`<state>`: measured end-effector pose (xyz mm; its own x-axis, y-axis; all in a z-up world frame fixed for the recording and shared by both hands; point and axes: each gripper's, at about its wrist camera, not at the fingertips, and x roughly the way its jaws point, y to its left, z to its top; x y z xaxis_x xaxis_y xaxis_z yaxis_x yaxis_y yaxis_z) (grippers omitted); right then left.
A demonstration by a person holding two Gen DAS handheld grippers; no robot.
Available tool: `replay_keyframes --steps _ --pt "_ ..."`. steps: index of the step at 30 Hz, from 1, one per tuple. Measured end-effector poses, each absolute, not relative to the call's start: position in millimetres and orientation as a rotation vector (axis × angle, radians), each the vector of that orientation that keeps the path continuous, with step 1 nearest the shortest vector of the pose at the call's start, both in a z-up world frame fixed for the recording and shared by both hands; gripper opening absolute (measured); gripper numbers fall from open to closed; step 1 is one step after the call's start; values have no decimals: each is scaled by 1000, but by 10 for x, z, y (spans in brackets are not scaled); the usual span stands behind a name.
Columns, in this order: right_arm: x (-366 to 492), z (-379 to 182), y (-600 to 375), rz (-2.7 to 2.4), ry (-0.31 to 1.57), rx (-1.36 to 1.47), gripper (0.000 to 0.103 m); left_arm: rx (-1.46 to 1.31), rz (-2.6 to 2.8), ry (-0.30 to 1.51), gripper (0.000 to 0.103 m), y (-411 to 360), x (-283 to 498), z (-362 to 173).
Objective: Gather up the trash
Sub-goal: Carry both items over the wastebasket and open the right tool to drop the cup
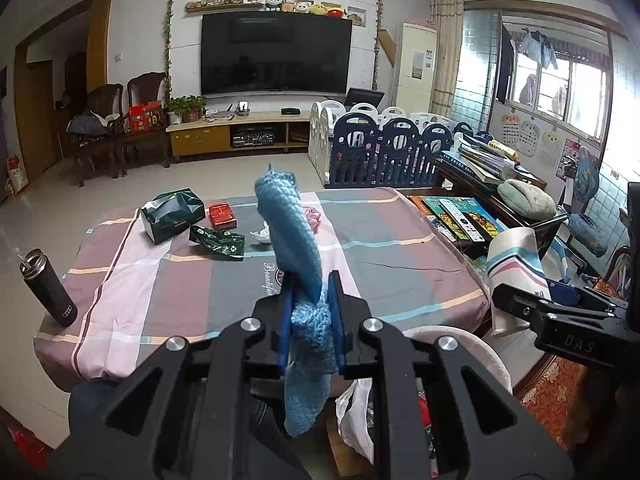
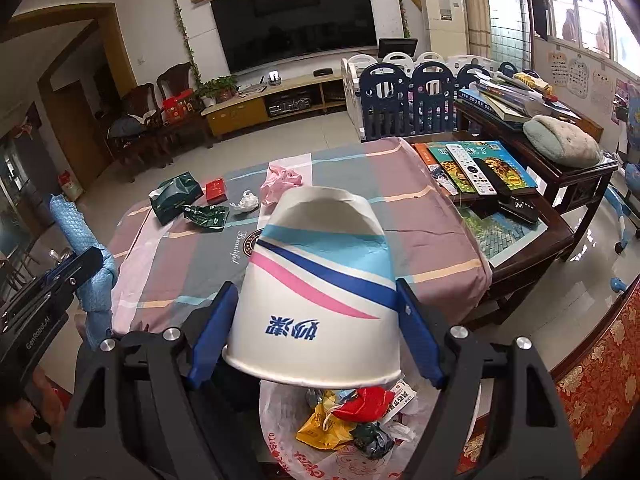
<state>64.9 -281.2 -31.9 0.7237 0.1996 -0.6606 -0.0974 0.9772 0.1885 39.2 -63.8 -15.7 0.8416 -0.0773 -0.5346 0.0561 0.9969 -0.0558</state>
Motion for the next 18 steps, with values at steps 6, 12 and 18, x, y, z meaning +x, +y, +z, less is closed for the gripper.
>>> replay_keyframes --steps 6,12,18 --pt "632 -358 -2735 181 750 134 77 -51 -62 572 18 -583 419 -192" --pt "643 -399 -2698 189 764 132 77 -57 -57 579 18 -521 451 -232" --pt "646 -417 -2723 187 770 138 77 -57 -56 580 18 -516 457 -237"
